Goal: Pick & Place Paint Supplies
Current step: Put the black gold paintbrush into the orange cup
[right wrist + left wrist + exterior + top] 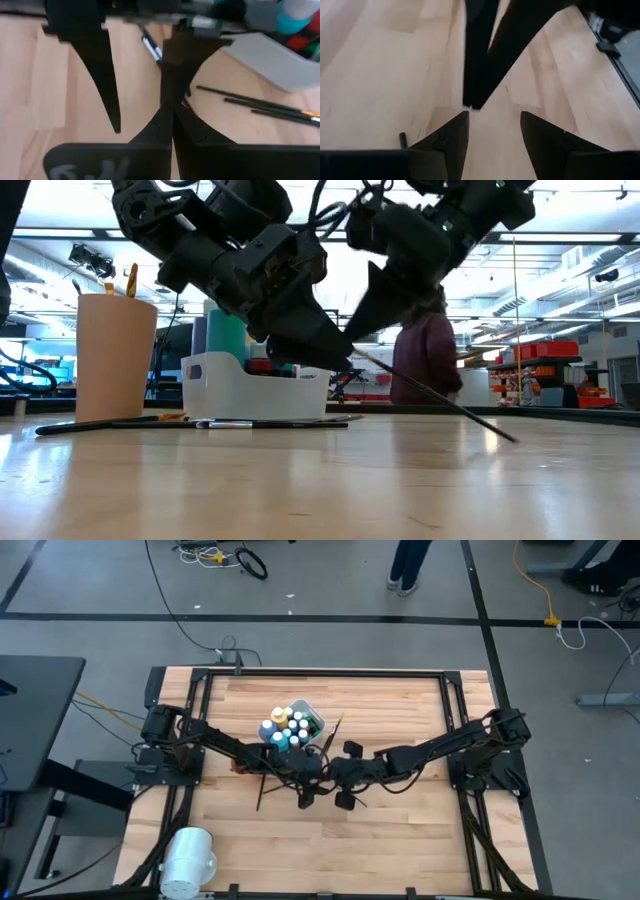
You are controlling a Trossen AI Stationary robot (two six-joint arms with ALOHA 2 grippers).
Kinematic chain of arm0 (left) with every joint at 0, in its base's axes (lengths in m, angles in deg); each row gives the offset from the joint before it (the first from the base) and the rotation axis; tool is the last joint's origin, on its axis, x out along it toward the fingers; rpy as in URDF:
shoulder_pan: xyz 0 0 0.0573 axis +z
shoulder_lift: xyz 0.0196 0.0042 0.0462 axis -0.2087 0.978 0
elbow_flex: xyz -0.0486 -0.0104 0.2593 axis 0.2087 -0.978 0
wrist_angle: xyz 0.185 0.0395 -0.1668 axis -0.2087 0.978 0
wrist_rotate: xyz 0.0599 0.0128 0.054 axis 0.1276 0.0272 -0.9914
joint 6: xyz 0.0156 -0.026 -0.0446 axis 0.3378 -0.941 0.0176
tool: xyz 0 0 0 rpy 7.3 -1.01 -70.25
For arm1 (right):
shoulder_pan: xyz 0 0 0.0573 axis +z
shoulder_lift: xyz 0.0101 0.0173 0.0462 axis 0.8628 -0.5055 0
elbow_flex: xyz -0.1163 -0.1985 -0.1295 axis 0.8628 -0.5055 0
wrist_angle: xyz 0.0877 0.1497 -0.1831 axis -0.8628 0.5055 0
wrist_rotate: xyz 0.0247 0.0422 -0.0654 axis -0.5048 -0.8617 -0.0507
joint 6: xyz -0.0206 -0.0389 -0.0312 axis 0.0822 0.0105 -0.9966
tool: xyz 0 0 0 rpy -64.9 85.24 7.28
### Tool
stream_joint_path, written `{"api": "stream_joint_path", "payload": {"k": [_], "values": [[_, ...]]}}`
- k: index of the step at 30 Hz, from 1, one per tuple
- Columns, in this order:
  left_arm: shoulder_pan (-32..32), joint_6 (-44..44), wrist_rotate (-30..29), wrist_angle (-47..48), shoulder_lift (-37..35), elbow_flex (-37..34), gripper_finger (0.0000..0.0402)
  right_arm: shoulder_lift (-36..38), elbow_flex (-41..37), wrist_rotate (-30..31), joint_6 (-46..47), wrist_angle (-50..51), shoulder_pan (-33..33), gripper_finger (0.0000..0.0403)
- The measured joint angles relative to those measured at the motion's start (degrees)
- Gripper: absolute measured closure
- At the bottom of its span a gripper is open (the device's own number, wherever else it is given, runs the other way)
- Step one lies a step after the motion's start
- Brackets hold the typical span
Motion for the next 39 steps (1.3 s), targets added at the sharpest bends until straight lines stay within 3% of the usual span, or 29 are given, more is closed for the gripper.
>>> {"api": "stream_joint_path", "payload": {"k": [5, 18, 22, 30, 39], "values": [[0.7, -3.0, -2.5, -0.1, 0.0, 0.0, 0.0213, 2.1, 0.0, 0.3, -0.8, -1.3, -0.4, 0.0403], [1.0, 0.4, -3.1, -7.1, 0.0, 0.0, 0.0217, 2.2, 0.0, 1.9, -4.2, -5.4, -0.4, 0.0403], [1.0, 1.1, -3.6, -7.0, 0.0, 0.0, 0.0250, 2.2, 0.0, 2.9, -4.5, -6.0, -0.5, 0.0403], [1.0, 2.9, -3.7, -6.1, 0.0, 0.0, 0.0378, 2.2, 0.0, 2.8, -4.7, -5.7, -0.4, 0.0403], [1.1, 3.3, -1.1, -5.5, -0.3, 0.0, 0.0384, 2.2, 0.0, 2.2, -6.9, -6.2, -0.4, 0.0394]]}}
